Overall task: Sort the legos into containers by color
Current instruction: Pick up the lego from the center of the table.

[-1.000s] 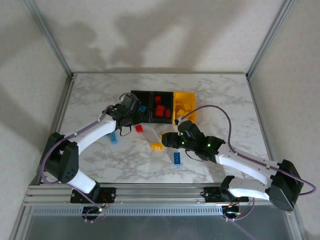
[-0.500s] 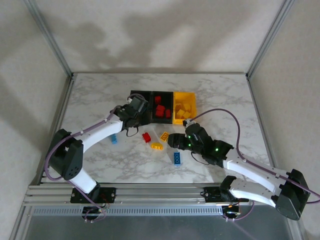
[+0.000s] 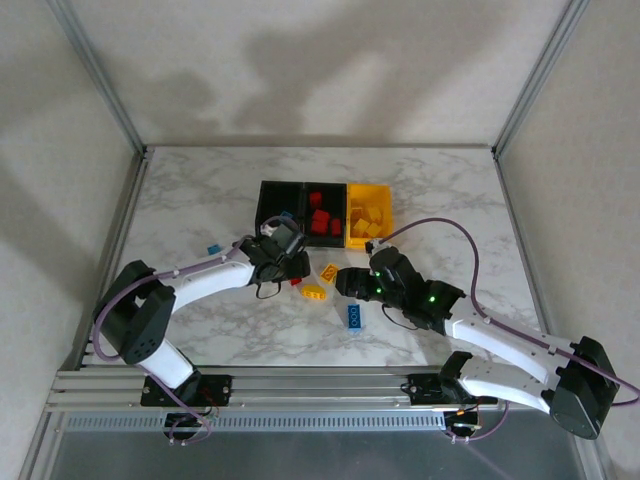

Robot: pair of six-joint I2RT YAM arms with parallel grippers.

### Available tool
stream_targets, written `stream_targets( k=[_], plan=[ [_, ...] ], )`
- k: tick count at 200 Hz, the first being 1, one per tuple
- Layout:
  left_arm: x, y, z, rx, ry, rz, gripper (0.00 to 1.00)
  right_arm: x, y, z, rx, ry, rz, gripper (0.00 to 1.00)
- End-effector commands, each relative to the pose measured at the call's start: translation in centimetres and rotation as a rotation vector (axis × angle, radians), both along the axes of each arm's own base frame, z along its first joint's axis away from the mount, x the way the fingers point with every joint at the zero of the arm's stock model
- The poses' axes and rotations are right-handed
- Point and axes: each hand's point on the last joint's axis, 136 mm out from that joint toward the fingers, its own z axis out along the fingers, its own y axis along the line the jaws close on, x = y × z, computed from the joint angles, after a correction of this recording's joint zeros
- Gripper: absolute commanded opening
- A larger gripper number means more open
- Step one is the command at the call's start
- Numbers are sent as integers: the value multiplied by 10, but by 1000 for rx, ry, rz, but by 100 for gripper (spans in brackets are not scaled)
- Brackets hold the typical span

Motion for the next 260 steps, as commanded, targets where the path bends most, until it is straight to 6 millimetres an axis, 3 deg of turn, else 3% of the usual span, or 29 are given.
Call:
stream_targets(
  k=[1, 53, 99, 120, 167, 216, 260],
  plan=[
    [2, -2, -12, 12, -2, 27, 76, 2, -7, -1, 1, -2, -32, 66],
    [3, -2, -34, 61, 27, 22, 65, 1, -11, 0, -1, -4, -42, 66],
    [2, 0, -31, 68, 25, 14, 29, 0, -12, -1, 1, -3, -45, 66],
    [3, 0, -20, 58, 4, 12, 22, 1, -13, 1, 3, -6, -48, 66],
    [16, -9, 19, 30, -60, -5, 22, 4, -13, 7, 13, -18, -58, 66],
    [55, -41, 65, 11, -138, -45, 22, 2, -21, 8, 30, -21, -94, 66],
    [100, -72, 73, 19, -166, -61, 22, -1, -30, 8, 45, -25, -121, 66]
  ],
)
